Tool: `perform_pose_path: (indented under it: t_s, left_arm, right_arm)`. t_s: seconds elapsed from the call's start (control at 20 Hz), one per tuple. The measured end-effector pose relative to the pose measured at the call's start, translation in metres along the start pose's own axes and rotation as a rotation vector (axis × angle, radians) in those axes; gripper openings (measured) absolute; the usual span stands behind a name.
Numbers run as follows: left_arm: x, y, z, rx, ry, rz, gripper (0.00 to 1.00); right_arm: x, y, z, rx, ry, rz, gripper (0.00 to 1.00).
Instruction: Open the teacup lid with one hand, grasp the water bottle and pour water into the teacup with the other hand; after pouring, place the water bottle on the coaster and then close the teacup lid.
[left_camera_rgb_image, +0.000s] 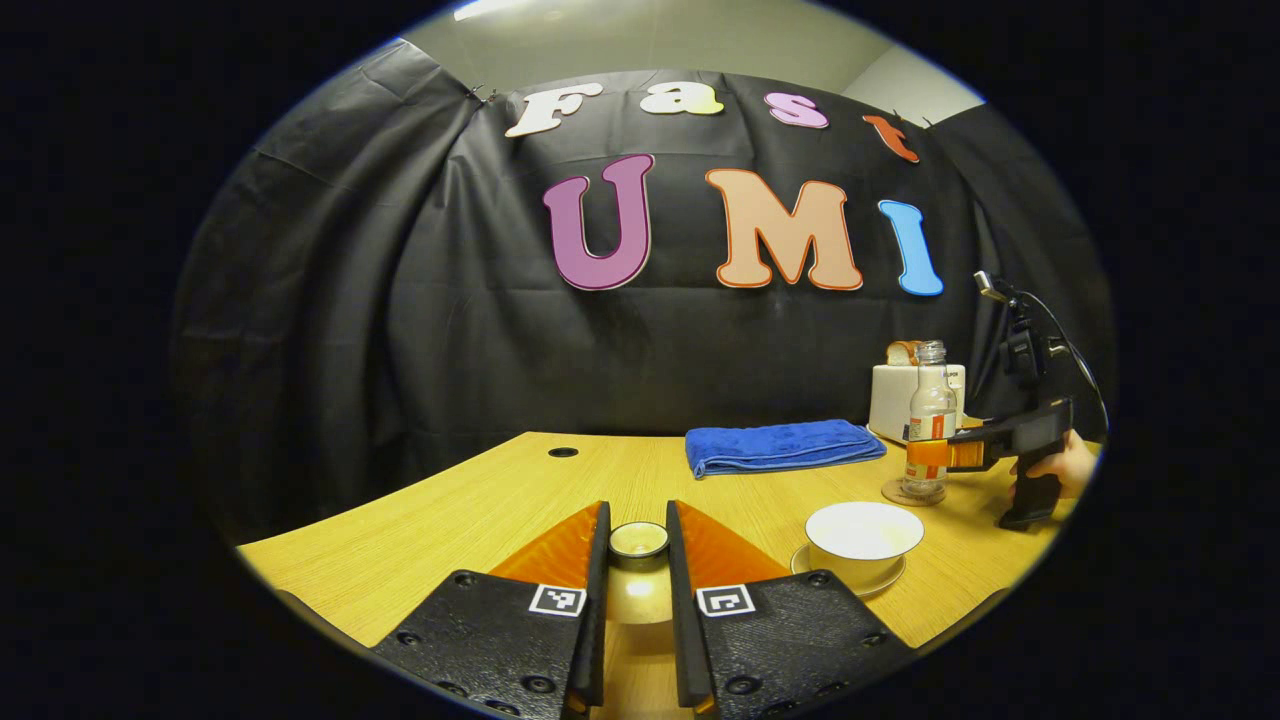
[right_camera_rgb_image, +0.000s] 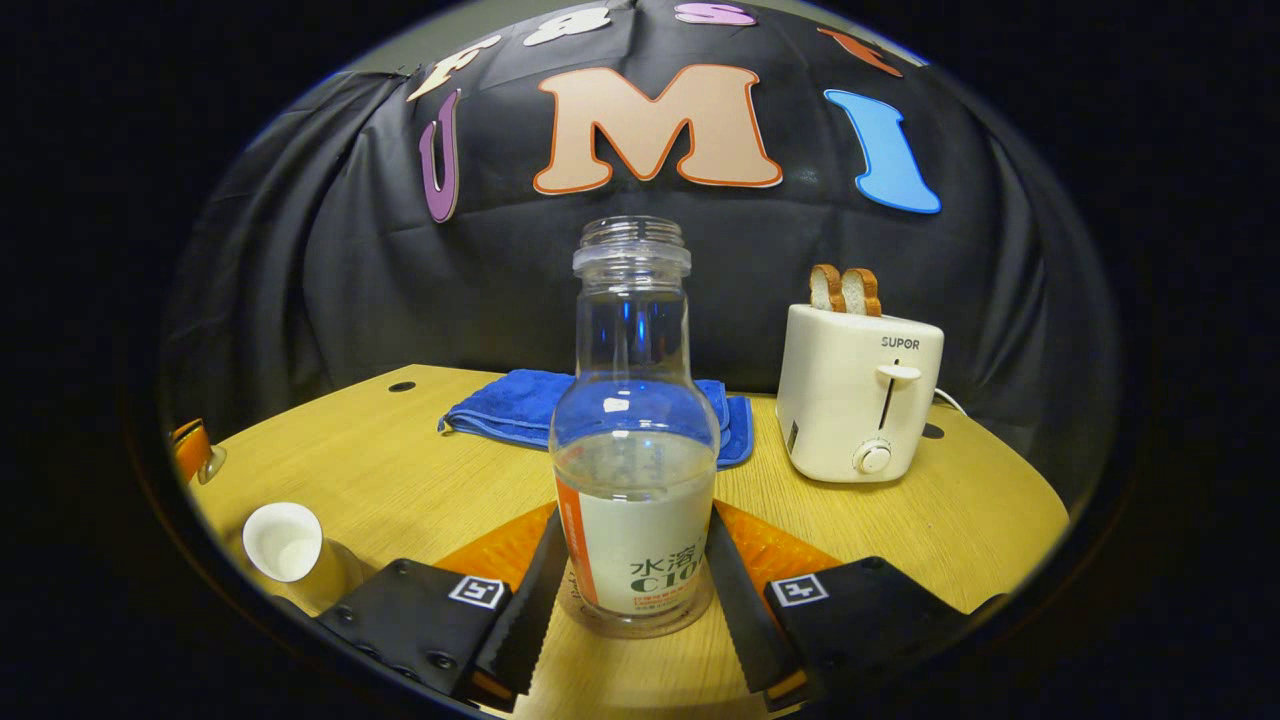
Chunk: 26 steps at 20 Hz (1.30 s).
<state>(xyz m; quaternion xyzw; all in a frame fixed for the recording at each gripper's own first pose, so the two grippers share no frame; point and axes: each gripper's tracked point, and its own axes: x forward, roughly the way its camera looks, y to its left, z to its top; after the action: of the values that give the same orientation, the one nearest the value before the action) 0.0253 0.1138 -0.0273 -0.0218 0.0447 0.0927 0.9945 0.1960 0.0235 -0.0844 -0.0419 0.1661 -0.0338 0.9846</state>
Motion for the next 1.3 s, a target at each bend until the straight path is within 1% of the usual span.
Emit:
perform_pose_path:
  t_s: [0.45, 0.65, 0.8, 0.85, 0.95, 1.1, 1.15, 1.2, 1.3]
  left_arm:
    - [0.003, 0.000, -0.001, 0.000, -0.001, 0.003, 0.25]
    - [0.003, 0.000, -0.001, 0.000, -0.001, 0.005, 0.25]
    - [0.003, 0.001, -0.001, 0.000, -0.001, 0.006, 0.26]
    - [0.002, 0.001, -0.001, 0.001, -0.001, 0.006, 0.26]
    - [0.002, 0.000, -0.001, 0.001, -0.001, 0.007, 0.26]
    - [0.000, -0.001, -0.001, 0.000, -0.002, 0.004, 0.25]
    - [0.001, -0.001, -0.001, 0.000, -0.001, 0.002, 0.25]
    - [0.000, -0.002, 0.000, -0.001, -0.002, 0.001, 0.25]
    - [-0.001, -0.003, -0.001, 0.000, -0.004, -0.005, 0.26]
  right_arm:
    - [0.005, 0.000, -0.003, 0.022, 0.000, 0.004, 0.82]
    - [0.005, 0.000, -0.003, 0.016, 0.000, 0.000, 0.81]
    - [0.003, 0.000, -0.007, 0.023, 0.019, 0.006, 0.84]
    - [0.002, 0.001, -0.008, 0.018, 0.023, 0.008, 0.84]
    - [0.000, 0.001, -0.010, 0.013, 0.034, 0.011, 0.81]
    - [-0.004, 0.002, -0.012, 0.017, 0.040, 0.014, 0.91]
    - [-0.007, 0.002, -0.012, 0.016, 0.036, 0.017, 0.88]
    - [-0.010, 0.002, -0.011, 0.014, 0.033, 0.020, 0.87]
    - [-0.018, 0.000, -0.011, 0.017, 0.020, 0.022, 0.90]
